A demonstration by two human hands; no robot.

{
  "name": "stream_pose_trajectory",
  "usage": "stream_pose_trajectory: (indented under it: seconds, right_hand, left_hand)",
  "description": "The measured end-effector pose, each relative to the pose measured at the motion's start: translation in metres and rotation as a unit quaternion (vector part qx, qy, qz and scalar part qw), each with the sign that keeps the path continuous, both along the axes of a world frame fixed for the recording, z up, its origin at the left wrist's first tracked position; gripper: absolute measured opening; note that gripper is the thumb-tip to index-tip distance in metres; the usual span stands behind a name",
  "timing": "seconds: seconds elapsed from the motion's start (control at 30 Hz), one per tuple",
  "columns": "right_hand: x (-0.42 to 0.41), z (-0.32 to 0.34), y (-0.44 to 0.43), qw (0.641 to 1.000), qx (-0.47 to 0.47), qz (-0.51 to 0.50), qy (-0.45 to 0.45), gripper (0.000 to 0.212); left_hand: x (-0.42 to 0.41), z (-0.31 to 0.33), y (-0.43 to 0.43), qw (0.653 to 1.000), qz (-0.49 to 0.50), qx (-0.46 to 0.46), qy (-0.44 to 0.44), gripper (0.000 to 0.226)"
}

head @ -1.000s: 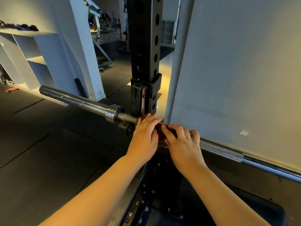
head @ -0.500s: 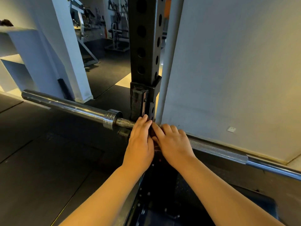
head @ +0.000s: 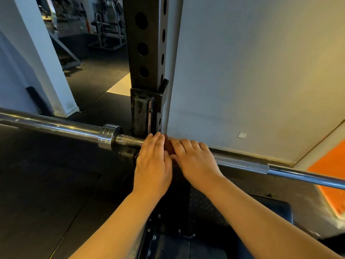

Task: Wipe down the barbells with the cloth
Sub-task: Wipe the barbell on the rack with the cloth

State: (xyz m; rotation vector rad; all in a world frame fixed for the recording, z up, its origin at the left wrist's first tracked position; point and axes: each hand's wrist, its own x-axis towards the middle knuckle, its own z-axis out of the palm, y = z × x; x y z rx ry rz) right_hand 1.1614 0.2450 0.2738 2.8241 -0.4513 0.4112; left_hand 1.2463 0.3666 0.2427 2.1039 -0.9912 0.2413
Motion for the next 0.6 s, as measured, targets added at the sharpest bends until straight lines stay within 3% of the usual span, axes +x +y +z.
stream_pose_trajectory:
  seconds: [0.2,0.33,0.4,0.6]
  right_hand:
    - [-0.069,-0.006,-0.041,0.995,0.003,-0.081,-0.061,0.046]
    - [-0.042,0.005,-0.015,0.988,0.067,-0.131,-0.035,0.065]
    - [-0.02,0.006,0.001,0.992,0.059,-0.109,-0.018,0.068]
    - [-0.029,0.0,-0.014,0.996,0.059,-0.012,-0.059,0.045]
  left_hand:
    - [0.008,-0.006,-0.005,0.998,-0.047,0.021,-0.025,0.058]
    - [0.014,-0.003,-0.006,0.997,-0.058,0.031,-0.043,0.049]
    - [0.014,-0.003,-0.006,0.995,-0.067,0.037,-0.07,0.043]
    - [0.017,-0.004,-0.004,0.994,-0.072,0.03,-0.078,0.041]
